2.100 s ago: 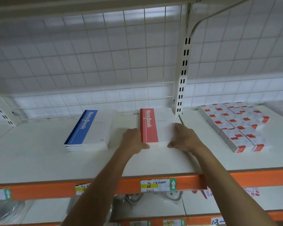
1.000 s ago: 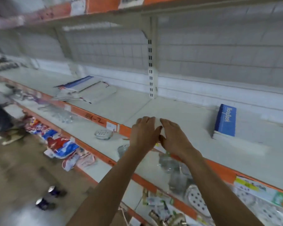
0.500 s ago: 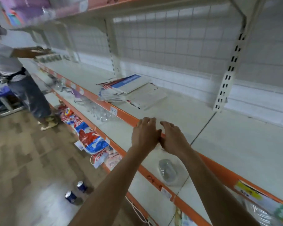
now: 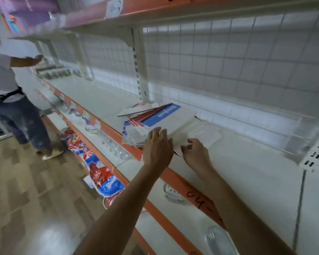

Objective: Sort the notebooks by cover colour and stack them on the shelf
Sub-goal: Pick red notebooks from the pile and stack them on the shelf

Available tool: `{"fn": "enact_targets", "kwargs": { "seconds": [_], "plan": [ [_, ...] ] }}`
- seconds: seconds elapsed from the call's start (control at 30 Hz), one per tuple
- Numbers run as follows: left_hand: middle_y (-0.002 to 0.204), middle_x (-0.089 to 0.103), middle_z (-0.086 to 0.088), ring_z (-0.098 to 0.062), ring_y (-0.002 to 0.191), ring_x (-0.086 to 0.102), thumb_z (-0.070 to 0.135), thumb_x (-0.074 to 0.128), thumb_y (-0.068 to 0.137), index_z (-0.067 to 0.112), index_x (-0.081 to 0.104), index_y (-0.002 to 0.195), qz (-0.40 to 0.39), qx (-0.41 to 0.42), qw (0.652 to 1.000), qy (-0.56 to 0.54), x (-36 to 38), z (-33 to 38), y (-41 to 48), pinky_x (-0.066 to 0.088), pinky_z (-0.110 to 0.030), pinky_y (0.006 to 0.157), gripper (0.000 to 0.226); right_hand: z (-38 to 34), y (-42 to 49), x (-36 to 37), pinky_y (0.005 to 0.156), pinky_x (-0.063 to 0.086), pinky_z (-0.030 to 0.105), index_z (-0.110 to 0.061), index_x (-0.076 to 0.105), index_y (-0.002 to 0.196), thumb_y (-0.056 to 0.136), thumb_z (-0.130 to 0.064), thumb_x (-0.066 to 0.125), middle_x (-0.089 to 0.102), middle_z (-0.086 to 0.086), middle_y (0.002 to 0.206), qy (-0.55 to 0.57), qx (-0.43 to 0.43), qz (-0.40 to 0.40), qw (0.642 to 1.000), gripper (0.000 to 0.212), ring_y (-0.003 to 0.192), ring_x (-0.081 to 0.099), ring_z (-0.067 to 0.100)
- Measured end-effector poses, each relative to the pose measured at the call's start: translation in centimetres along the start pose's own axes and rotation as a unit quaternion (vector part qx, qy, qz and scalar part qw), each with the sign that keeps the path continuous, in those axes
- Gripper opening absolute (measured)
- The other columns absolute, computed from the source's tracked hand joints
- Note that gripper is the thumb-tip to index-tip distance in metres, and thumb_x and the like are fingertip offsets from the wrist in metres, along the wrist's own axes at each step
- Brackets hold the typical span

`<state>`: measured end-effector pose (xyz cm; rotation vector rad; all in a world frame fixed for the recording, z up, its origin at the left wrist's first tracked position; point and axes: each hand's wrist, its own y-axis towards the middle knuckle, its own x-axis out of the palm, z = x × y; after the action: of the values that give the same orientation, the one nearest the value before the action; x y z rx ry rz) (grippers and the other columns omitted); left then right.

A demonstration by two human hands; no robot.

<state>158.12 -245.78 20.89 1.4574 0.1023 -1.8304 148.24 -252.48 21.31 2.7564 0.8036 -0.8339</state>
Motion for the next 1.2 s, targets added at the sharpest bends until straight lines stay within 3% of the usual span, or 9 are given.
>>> {"fn": "enact_targets", "kwargs": {
  "seconds": [0.27, 0.43, 0.53, 0.67, 0.83, 1.0, 1.07, 1.13, 1.2],
  "plan": [
    [0.139, 0.046, -0.012, -0.027, 0.134, 0.036, 0.043, 0.027, 0.099, 0.010, 0.048, 0.130, -0.079, 0.087, 0.992, 0.040, 2.5, -5.6, 8.1, 0.029, -0.043, 0.112, 0.050, -3.4, 8.0, 4.1, 0.084, 0.046, 0.033, -0.004, 0.040, 0.132, 0.087, -0.046, 0.054, 0.055, 0.011, 0.123, 0.128, 0.151, 0.108, 0.974, 0.063, 0.107, 0.056, 0.028],
    [0.097, 0.065, -0.004, -0.021, 0.091, 0.060, 0.034, 0.035, 0.099, 0.015, 0.061, 0.095, -0.032, 0.188, 0.981, -0.043, 1.8, -6.1, 9.2, 0.044, -0.028, 0.080, 0.032, -2.2, 10.3, 4.7, 0.085, 0.052, 0.035, -0.007, 0.061, 0.112, 0.067, -0.042, 0.070, 0.066, 0.010, 0.110, 0.121, 0.202, 0.154, 0.960, 0.057, 0.100, 0.063, 0.031],
    [0.123, 0.056, -0.005, -0.021, 0.113, 0.054, 0.031, 0.041, 0.097, 0.014, 0.052, 0.123, -0.031, 0.127, 0.990, -0.043, 1.6, -7.2, 11.4, 0.044, -0.032, 0.095, 0.033, -0.8, 10.3, 3.1, 0.075, 0.051, 0.034, -0.008, 0.062, 0.105, 0.075, -0.022, 0.065, 0.066, 0.011, 0.101, 0.152, 0.186, 0.193, 0.951, 0.034, 0.096, 0.063, 0.032],
    [0.131, 0.051, -0.011, -0.027, 0.120, 0.048, 0.045, 0.041, 0.095, 0.008, 0.041, 0.130, -0.091, 0.047, 0.994, 0.039, 1.7, -8.0, 12.8, 0.039, -0.039, 0.103, 0.050, 1.7, 9.4, 0.8, 0.089, 0.052, 0.051, -0.012, 0.056, 0.119, 0.065, -0.030, 0.070, 0.062, 0.010, 0.117, 0.211, 0.193, 0.238, 0.928, 0.059, 0.105, 0.059, 0.033],
    [0.130, 0.044, -0.018, -0.033, 0.119, 0.046, 0.061, 0.054, 0.083, 0.003, 0.037, 0.132, -0.136, -0.003, 0.987, 0.090, 0.5, -7.0, 13.4, 0.040, -0.041, 0.100, 0.077, 2.7, 6.4, -1.2, 0.072, 0.049, 0.032, -0.003, 0.058, 0.110, 0.079, -0.018, 0.066, 0.060, 0.014, 0.101, 0.029, 0.266, 0.215, 0.939, 0.035, 0.097, 0.059, 0.033],
    [0.115, 0.049, -0.013, -0.020, 0.084, 0.058, 0.029, 0.046, 0.098, 0.005, 0.045, 0.120, -0.008, 0.037, 0.999, -0.038, -0.9, -5.0, 12.7, 0.042, -0.023, 0.066, 0.033, 2.3, 5.4, -1.1, 0.099, 0.035, 0.037, -0.007, 0.048, 0.126, 0.084, -0.025, 0.060, 0.039, 0.015, 0.136, -0.255, 0.235, 0.225, 0.911, 0.047, 0.126, 0.034, 0.034],
    [0.104, 0.054, -0.008, -0.016, 0.077, 0.053, 0.029, 0.039, 0.100, 0.005, 0.046, 0.114, 0.046, 0.064, 0.986, -0.144, -1.1, -4.2, 12.1, 0.037, -0.019, 0.061, 0.029, 1.1, 5.7, -0.6, 0.102, 0.033, 0.034, -0.008, 0.045, 0.135, 0.088, -0.031, 0.061, 0.047, 0.009, 0.136, -0.081, 0.136, 0.290, 0.944, 0.055, 0.124, 0.042, 0.029],
    [0.091, 0.057, -0.004, -0.016, 0.070, 0.053, 0.029, 0.038, 0.100, 0.006, 0.048, 0.106, 0.045, 0.107, 0.960, -0.256, -1.0, -3.3, 11.6, 0.039, -0.022, 0.057, 0.025, -1.4, 5.5, -0.3, 0.099, 0.040, 0.032, -0.013, 0.046, 0.134, 0.084, -0.044, 0.065, 0.059, -0.003, 0.122, 0.230, 0.082, 0.214, 0.946, 0.062, 0.114, 0.056, 0.019],
    [0.081, 0.058, -0.005, -0.019, 0.065, 0.054, 0.023, 0.041, 0.100, 0.010, 0.049, 0.095, 0.022, 0.144, 0.933, -0.329, -0.9, -2.8, 11.0, 0.041, -0.028, 0.057, 0.016, -2.7, 5.3, -0.5, 0.090, 0.051, 0.036, -0.012, 0.058, 0.121, 0.082, -0.040, 0.067, 0.069, 0.000, 0.112, 0.398, 0.065, 0.117, 0.908, 0.049, 0.101, 0.067, 0.019]
  ]
}}
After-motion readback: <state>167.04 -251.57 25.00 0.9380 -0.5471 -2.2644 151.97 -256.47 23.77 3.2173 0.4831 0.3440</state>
